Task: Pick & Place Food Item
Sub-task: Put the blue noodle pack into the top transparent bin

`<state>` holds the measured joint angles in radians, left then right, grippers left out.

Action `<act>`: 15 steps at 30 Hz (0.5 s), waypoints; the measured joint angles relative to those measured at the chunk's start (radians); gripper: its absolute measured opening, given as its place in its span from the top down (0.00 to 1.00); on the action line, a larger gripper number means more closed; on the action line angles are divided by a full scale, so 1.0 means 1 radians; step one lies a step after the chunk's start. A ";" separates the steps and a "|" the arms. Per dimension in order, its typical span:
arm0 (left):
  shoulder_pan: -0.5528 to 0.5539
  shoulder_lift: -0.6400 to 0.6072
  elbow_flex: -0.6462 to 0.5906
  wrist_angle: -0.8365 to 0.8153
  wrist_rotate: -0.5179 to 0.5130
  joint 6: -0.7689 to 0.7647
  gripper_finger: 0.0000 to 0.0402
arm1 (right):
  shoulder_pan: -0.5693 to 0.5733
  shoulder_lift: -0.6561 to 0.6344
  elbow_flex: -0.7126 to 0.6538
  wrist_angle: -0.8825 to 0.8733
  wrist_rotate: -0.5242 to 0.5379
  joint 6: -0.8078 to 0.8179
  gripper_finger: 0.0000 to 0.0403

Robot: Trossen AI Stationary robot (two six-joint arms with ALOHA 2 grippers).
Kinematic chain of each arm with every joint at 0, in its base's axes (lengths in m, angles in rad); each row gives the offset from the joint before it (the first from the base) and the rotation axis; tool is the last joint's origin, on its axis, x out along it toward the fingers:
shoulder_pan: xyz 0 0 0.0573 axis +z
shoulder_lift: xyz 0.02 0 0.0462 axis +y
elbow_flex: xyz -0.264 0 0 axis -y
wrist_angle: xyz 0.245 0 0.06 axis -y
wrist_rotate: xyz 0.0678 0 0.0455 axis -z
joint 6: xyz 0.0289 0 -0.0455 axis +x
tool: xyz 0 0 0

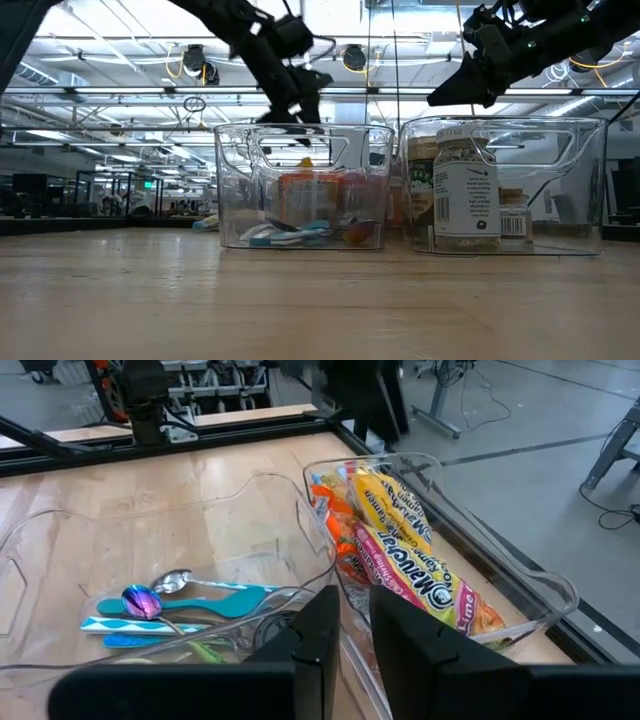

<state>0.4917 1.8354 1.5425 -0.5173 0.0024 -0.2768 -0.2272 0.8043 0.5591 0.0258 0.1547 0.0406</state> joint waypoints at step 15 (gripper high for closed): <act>-0.003 -0.255 -0.198 -0.043 -0.101 0.050 0.46 | 0.000 0.000 0.000 -0.057 -0.002 0.026 0.88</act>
<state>0.4889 1.5807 1.3445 -0.5603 -0.0982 -0.2267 -0.2272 0.8043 0.5591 -0.0312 0.1524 0.0671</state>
